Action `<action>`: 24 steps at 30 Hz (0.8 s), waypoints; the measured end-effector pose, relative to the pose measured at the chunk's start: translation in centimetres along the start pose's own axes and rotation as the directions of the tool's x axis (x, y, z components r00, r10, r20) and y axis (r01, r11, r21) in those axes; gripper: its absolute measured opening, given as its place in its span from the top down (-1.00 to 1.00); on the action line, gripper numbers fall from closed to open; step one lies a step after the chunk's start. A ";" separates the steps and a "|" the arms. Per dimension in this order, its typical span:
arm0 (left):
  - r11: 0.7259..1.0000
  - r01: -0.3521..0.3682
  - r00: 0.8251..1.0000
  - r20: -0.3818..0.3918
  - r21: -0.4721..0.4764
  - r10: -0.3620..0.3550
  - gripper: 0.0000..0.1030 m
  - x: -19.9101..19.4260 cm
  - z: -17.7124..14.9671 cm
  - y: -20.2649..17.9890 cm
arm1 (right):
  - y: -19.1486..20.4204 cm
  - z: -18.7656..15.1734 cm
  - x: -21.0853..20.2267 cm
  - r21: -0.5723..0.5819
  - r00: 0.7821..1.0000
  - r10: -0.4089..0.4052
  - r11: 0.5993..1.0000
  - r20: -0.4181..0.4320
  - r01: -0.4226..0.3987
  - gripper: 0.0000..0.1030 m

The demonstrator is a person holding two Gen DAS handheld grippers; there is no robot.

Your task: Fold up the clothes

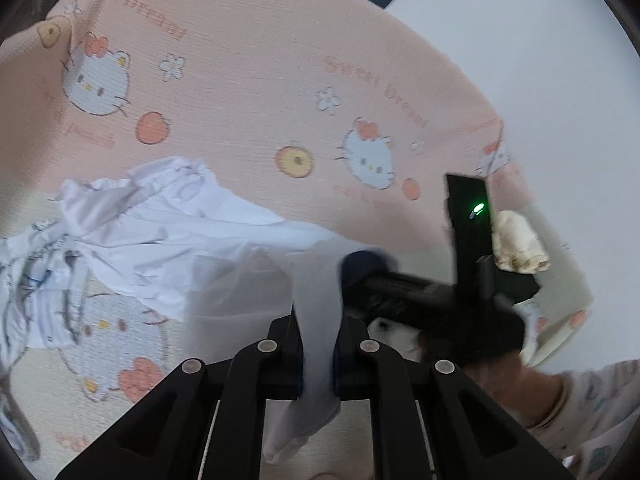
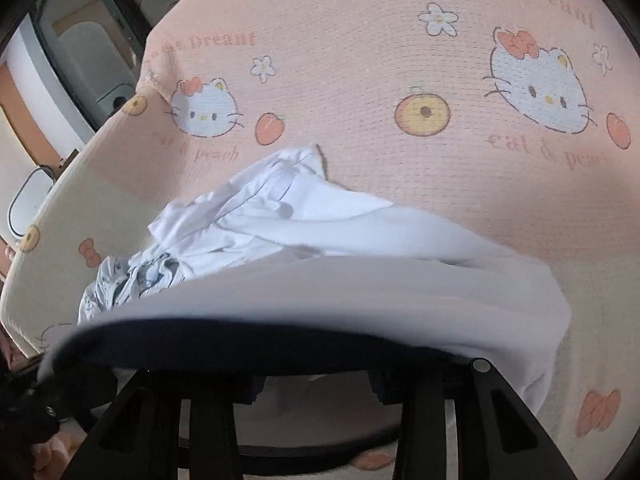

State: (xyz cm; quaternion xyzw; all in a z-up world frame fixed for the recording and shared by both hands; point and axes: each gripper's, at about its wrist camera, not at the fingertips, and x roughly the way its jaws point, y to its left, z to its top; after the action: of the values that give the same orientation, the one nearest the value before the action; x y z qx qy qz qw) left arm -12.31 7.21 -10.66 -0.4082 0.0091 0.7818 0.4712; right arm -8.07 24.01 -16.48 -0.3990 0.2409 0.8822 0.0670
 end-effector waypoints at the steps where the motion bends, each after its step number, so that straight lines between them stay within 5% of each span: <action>1: 1.000 -0.020 1.000 -0.004 0.012 0.020 0.85 0.1 -0.1 0.1 | -0.2 0.0 0.1 0.002 1.000 -0.004 1.000 -0.006 0.004 0.25; 6: 0.990 -0.103 0.994 -0.029 0.094 0.106 0.85 1.0 -1.0 0.0 | -0.1 -1.3 0.7 -0.056 0.996 -0.084 0.995 -0.006 0.084 0.26; 10: 0.982 -0.145 0.987 -0.054 0.124 0.152 0.85 1.6 -1.8 0.0 | -0.6 -1.9 1.3 -0.064 0.994 -0.076 0.995 -0.080 0.071 0.25; 16: 0.999 -0.045 0.996 -0.084 -0.012 0.044 0.77 1.4 -2.0 1.7 | -0.7 -3.9 1.2 -0.118 0.983 -0.071 0.992 -0.168 0.052 0.20; 20: 0.998 -0.056 0.997 -0.046 -0.023 0.055 -0.24 0.2 -2.0 1.2 | -1.3 -4.3 -0.2 -0.101 0.984 -0.063 0.994 -0.167 0.047 0.11; 24: 0.997 -0.074 0.996 -0.054 0.023 0.075 -0.27 0.0 -2.0 0.0 | -1.2 -4.3 -1.8 -0.151 0.982 -0.103 0.985 -0.157 0.079 0.06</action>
State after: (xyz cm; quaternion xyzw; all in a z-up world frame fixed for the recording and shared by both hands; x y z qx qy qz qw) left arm -11.04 6.39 -12.03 -0.4241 0.0453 0.7872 0.4454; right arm -3.56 23.11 -18.02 -0.4847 0.1626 0.8574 0.0581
